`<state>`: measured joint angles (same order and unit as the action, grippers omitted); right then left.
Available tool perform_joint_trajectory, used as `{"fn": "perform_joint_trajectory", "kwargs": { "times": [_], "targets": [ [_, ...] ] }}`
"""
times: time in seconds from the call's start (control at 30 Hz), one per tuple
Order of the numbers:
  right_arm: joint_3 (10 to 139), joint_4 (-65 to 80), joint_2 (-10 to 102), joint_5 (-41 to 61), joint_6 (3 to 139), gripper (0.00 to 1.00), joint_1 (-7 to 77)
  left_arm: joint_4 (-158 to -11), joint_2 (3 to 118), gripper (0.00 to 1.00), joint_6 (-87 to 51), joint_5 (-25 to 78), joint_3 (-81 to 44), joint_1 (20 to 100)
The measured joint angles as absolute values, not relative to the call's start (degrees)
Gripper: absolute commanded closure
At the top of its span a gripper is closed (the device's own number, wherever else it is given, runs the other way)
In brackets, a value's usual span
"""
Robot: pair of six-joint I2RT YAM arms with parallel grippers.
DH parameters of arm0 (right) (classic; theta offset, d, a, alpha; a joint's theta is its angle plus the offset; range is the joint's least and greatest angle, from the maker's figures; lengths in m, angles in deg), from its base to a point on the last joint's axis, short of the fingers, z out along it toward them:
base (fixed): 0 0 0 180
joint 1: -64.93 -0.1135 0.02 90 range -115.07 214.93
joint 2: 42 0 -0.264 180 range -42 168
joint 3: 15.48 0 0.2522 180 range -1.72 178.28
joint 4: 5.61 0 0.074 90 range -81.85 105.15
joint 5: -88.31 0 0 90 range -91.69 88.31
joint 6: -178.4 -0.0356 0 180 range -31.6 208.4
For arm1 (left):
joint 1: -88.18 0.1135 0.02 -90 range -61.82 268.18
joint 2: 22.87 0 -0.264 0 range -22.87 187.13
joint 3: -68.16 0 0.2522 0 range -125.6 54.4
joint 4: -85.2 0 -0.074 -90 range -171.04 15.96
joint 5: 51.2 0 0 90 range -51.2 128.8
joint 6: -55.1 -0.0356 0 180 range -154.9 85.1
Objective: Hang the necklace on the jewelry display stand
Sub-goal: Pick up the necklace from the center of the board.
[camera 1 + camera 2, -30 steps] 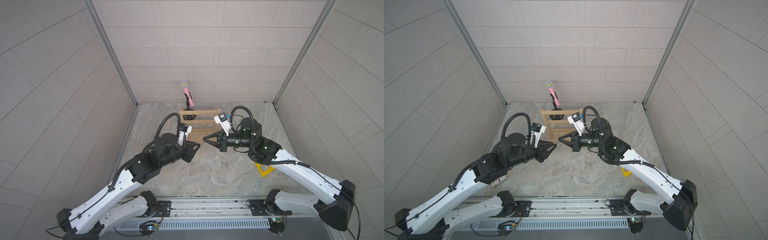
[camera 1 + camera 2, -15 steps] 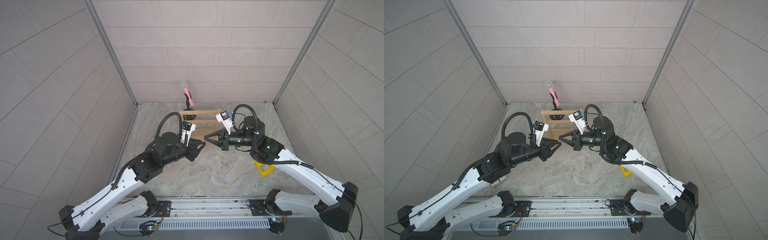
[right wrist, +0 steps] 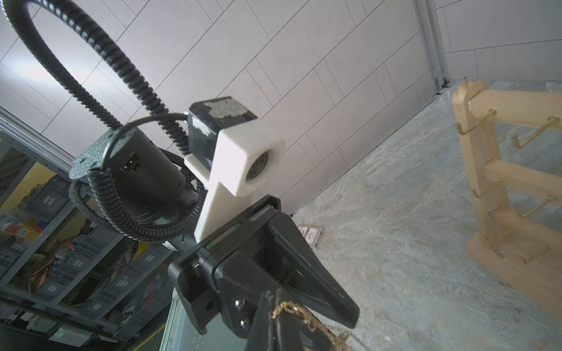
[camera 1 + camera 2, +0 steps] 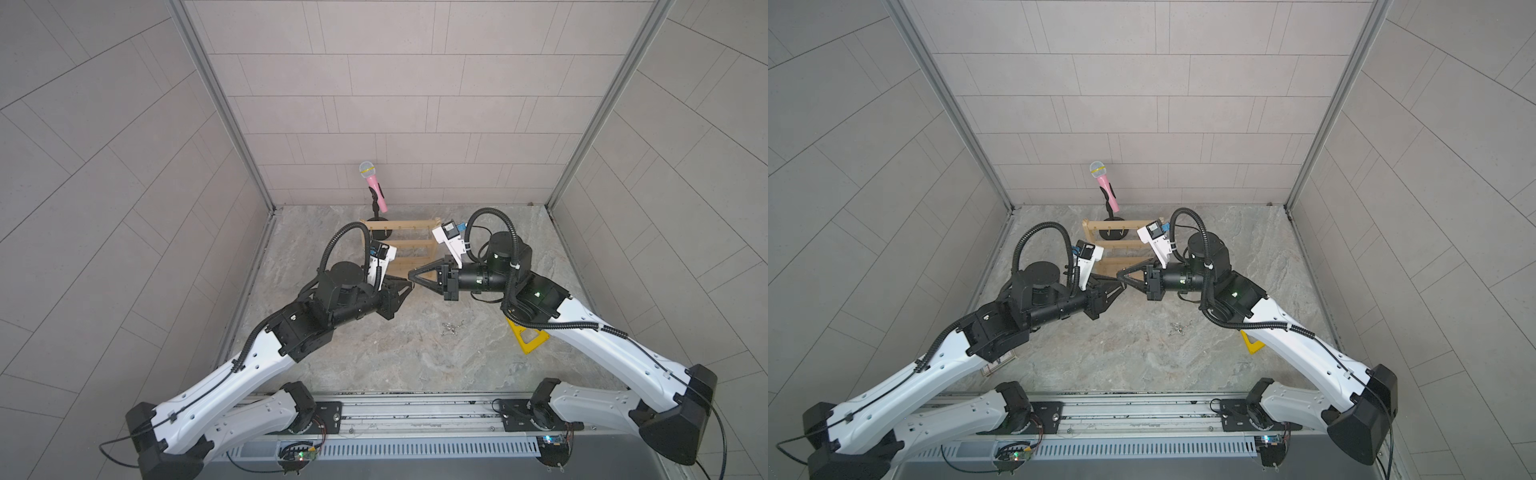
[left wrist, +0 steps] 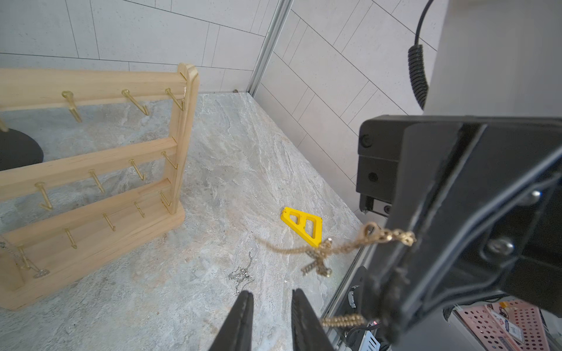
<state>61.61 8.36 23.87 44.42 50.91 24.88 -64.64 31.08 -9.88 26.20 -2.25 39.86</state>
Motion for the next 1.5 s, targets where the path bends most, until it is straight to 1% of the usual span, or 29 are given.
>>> {"fn": "perform_joint_trajectory", "kwargs": {
  "times": [0.17, 0.37, 0.8, 1.5],
  "targets": [
    [61.6, 8.2, 23.9, 44.5, 50.6, 1.00, 24.9, -65.2, 31.1, 0.73, -9.9, 26.2, -2.2, 39.8],
    [61.6, 7.1, 23.9, 44.7, 50.3, 1.00, 24.9, -65.6, 31.1, 0.79, -9.9, 26.4, -2.2, 39.8],
    [61.6, 5.7, 23.9, 45.6, 49.5, 1.00, 24.9, -66.2, 31.1, 0.83, -9.9, 27.5, -2.2, 39.8],
    [61.6, 4.4, 24.6, 46.2, 48.7, 1.00, 24.9, -66.8, 31.0, 0.83, -9.7, 27.4, -2.2, 39.8]
  ]
}}
